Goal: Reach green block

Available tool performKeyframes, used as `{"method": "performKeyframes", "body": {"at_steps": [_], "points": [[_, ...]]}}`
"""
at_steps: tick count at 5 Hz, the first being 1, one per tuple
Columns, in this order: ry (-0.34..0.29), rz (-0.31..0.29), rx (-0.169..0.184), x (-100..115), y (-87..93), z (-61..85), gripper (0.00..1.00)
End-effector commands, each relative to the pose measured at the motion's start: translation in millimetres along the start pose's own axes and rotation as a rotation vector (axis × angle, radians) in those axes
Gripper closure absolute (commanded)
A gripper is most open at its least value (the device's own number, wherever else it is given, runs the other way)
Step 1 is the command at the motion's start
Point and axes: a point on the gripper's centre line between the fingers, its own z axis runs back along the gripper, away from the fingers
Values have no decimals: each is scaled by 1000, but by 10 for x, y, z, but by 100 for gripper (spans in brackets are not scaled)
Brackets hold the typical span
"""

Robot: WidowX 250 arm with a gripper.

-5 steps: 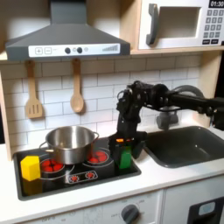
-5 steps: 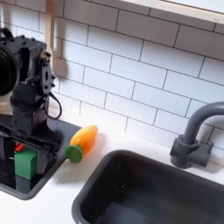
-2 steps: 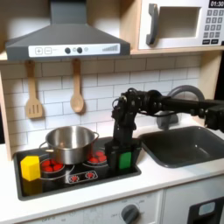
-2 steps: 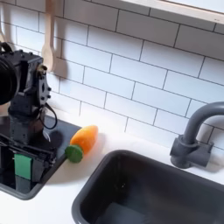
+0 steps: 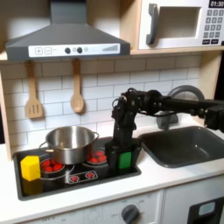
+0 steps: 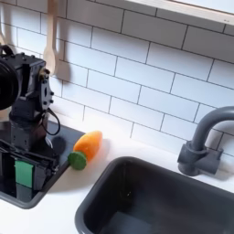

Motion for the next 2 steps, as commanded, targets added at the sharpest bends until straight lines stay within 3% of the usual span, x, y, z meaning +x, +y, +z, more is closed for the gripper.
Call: {"method": "performKeyframes", "body": {"at_steps": [1, 2], "points": [[-4, -2, -2, 49, -19, 1, 0], [-8, -14, -6, 79, -59, 4, 0]]}}
